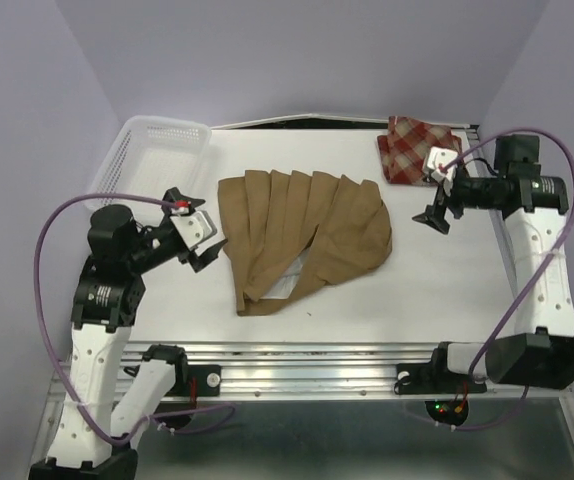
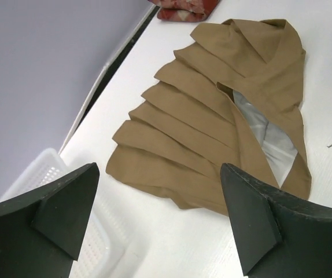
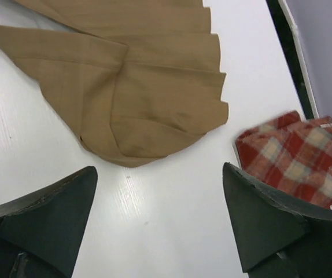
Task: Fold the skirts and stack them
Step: Flatten the skirt out
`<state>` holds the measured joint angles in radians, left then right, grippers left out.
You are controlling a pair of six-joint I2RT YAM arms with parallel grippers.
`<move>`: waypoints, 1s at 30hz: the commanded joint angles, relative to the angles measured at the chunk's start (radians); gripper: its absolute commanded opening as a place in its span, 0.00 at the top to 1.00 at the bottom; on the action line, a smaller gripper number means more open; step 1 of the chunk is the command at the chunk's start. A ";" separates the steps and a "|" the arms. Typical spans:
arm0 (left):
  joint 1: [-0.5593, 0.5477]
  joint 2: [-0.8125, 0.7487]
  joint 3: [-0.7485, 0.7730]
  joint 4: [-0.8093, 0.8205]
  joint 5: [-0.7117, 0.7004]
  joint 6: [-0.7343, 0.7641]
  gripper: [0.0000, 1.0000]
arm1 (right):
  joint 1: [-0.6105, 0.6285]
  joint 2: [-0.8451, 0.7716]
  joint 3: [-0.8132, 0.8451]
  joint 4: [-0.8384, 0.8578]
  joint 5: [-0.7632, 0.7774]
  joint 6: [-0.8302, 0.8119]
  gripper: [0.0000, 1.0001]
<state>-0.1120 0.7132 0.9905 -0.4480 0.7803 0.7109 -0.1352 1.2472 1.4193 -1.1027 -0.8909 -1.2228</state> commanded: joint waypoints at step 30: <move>-0.032 0.308 -0.259 -0.044 -0.277 0.576 0.01 | 0.775 0.451 -0.194 0.730 0.664 0.781 0.20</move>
<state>-0.1429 1.0546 0.7467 -0.5026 0.4988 1.1885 0.6411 1.6733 1.1625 -0.4435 -0.2569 -0.4477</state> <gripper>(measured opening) 0.986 0.806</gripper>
